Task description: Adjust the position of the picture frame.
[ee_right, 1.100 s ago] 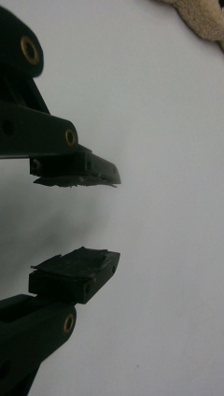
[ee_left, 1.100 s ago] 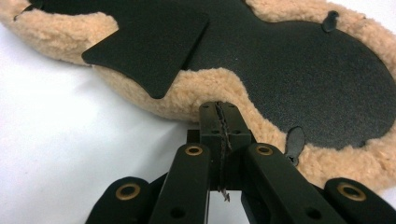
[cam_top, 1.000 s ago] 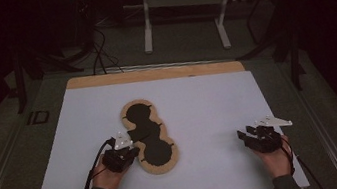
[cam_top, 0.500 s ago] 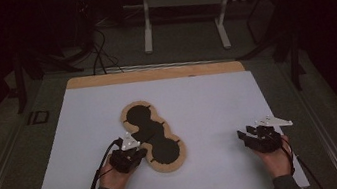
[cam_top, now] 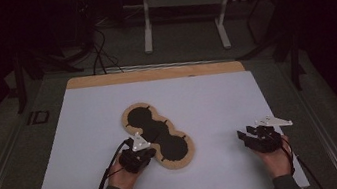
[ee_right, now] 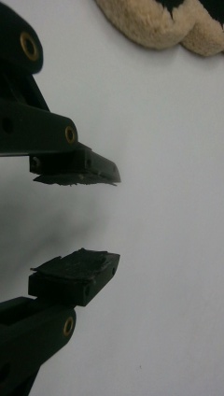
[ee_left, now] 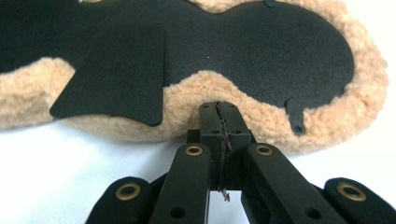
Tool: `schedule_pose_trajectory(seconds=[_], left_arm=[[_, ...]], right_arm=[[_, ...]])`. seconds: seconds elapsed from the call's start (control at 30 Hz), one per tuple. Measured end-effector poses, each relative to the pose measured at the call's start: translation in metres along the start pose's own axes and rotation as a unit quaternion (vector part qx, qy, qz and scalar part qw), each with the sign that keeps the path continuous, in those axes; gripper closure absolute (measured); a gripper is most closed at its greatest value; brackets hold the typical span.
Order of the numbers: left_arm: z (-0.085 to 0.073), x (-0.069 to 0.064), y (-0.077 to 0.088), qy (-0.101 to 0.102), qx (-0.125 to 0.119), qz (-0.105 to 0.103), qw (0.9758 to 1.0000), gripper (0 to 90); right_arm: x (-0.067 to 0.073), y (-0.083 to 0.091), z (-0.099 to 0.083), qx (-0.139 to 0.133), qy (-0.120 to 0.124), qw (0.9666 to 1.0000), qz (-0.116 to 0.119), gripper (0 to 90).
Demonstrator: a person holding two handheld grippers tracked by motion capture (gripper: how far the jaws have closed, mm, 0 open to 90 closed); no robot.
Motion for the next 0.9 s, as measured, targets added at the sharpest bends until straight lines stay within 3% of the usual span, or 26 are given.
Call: schedule_pose_trajectory(seconds=[0.27,0.6,0.7,0.9], left_arm=[[0.009,-0.014,-0.014,-0.012,0.0,-0.006,0.9999,90.0],[0.02,-0.027,-0.032,-0.007,-0.009,-0.015,0.9998,90.0],[0.024,-0.031,-0.037,-0.016,-0.01,-0.012,0.9997,90.0],[0.027,-0.032,-0.042,-0.019,-0.011,-0.018,0.9996,90.0]], right_arm=[[0.0,0.0,0.0,0.001,0.0,1.0,0.0,54.3],[0.0,0.0,0.0,0.0,0.0,1.0,0.001,54.1],[0.0,0.0,0.0,-0.001,0.0,1.0,0.001,54.0],[0.0,0.0,0.0,-0.001,0.0,1.0,0.002,53.7]])
Point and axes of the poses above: each handheld gripper's, and its own axes: y roughly backward along the jaws, z roughly out of its top, x roughly to its left, the point moved 2 cm from there along -y, roughly forward along the jaws, and after that the axes turned 9 degrees about -x, right-handed, at the moved point
